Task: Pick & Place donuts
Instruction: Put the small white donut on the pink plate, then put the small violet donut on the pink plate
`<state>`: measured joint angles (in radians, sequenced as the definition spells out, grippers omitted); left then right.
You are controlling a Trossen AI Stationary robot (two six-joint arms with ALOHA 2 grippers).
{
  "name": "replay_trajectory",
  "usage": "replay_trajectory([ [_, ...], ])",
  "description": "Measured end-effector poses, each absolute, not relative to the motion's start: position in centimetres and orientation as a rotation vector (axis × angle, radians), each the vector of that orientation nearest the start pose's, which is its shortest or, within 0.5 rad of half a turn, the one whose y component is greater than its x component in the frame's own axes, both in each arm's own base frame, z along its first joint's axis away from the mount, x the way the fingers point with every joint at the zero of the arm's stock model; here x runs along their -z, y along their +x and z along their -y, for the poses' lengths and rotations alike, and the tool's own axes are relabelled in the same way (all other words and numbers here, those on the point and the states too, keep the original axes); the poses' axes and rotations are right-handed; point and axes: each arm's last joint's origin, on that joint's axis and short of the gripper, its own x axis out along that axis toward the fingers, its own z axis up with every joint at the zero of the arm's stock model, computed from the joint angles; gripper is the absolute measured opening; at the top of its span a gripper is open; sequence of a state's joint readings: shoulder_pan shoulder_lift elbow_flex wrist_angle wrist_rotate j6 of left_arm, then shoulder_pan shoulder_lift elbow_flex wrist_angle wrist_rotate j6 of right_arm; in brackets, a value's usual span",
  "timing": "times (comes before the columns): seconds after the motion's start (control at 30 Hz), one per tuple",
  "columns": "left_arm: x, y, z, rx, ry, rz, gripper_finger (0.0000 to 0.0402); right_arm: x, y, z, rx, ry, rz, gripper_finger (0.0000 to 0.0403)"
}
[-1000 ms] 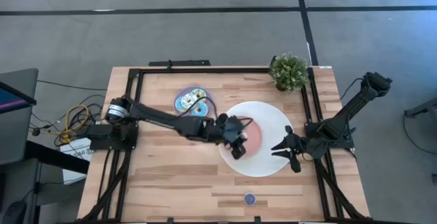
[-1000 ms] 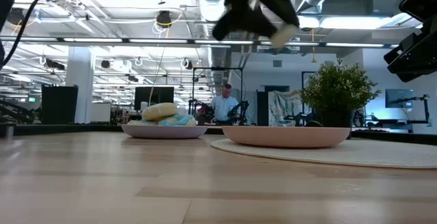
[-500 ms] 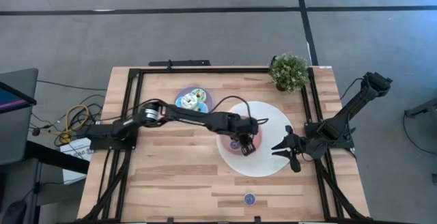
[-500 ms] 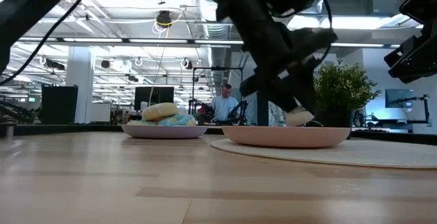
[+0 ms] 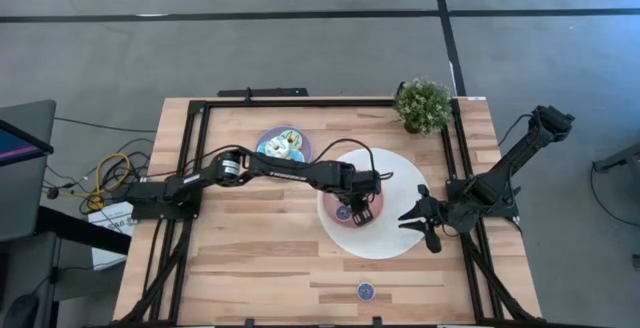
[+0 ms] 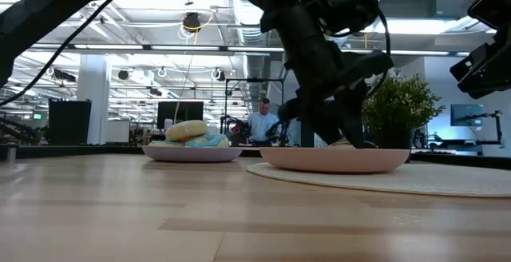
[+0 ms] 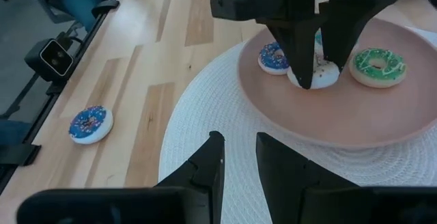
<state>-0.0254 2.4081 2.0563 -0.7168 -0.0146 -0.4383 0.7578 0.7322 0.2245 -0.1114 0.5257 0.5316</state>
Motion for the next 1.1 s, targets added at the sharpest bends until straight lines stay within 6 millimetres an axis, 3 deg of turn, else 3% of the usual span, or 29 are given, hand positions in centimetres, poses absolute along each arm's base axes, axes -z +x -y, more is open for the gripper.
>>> replay_trajectory([
  [0.3, -16.7, 51.3, 1.3, -0.211, -0.377, -1.054, 0.0153, -15.9, 11.3, -8.7, -0.087, 0.150, -0.537, 0.0075],
  [0.73, -16.7, 51.2, 0.8, -0.194, -0.419, -1.071, 0.0223, -15.9, 11.3, -8.7, -0.087, 0.150, -0.537, 0.0075],
  [0.97, -18.7, 51.6, -0.5, -0.151, -0.490, -1.054, 0.0224, -15.9, 11.3, -8.7, -0.087, 0.150, -0.537, 0.0075],
  [1.1, -21.5, 51.9, -0.7, -0.194, -0.365, -0.994, 0.0224, -15.9, 11.3, -8.7, -0.086, 0.156, -0.537, 0.0075],
])
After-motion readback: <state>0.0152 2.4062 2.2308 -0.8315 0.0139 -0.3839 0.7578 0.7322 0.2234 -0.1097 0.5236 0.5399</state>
